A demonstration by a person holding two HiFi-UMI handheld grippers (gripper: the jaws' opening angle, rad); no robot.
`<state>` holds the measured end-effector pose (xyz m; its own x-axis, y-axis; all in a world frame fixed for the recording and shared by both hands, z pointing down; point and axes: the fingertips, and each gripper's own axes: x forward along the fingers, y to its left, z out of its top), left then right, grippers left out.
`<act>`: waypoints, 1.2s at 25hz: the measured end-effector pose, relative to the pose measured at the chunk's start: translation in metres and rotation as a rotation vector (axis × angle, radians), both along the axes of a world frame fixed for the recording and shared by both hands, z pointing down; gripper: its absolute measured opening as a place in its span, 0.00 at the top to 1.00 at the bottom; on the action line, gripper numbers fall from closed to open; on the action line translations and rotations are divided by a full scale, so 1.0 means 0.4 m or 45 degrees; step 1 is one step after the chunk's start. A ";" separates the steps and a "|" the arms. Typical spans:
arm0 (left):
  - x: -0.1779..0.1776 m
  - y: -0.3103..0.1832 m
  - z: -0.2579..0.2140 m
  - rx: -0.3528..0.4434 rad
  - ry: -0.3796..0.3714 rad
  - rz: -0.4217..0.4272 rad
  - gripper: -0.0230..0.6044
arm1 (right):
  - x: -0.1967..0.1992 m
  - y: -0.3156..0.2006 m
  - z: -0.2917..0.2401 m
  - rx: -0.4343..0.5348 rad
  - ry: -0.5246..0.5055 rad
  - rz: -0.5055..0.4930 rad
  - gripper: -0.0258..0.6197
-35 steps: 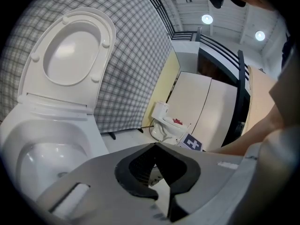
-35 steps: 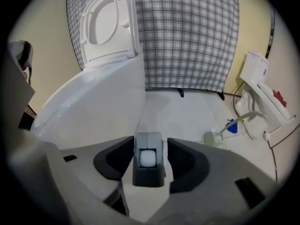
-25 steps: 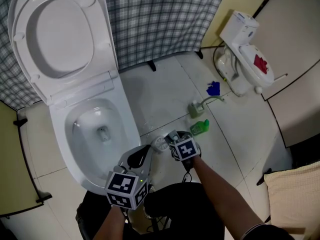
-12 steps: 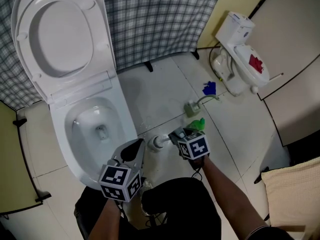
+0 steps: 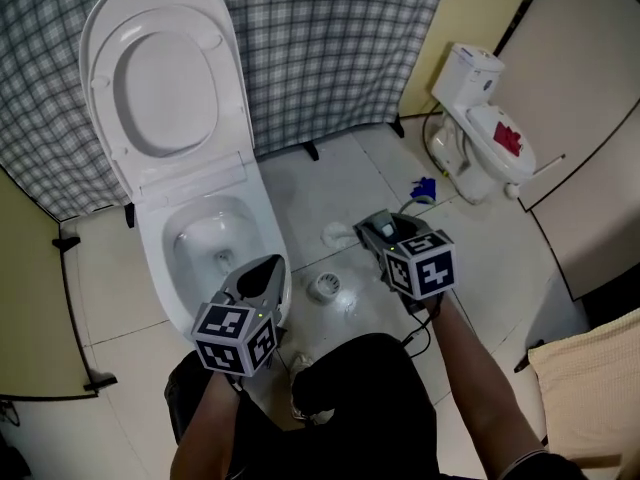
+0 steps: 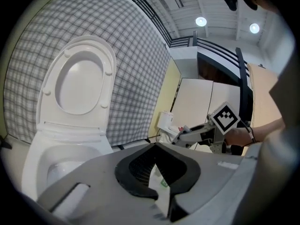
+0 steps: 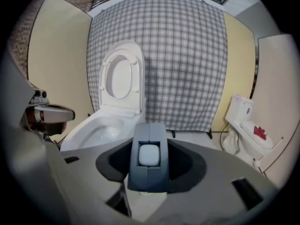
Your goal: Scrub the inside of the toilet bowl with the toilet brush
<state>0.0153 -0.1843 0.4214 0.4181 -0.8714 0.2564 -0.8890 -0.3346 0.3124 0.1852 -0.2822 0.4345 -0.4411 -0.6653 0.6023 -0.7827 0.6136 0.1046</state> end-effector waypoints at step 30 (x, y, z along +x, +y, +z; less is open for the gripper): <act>-0.295 0.199 -0.055 0.045 0.005 -0.274 0.95 | -0.518 0.213 -0.063 0.089 -0.101 -0.444 0.64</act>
<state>-0.1027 -0.1047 0.3993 0.2224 -0.9492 0.2225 -0.9399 -0.1481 0.3077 -0.0219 -0.1969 0.4091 -0.6924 -0.5048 0.5155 -0.5350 0.8386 0.1027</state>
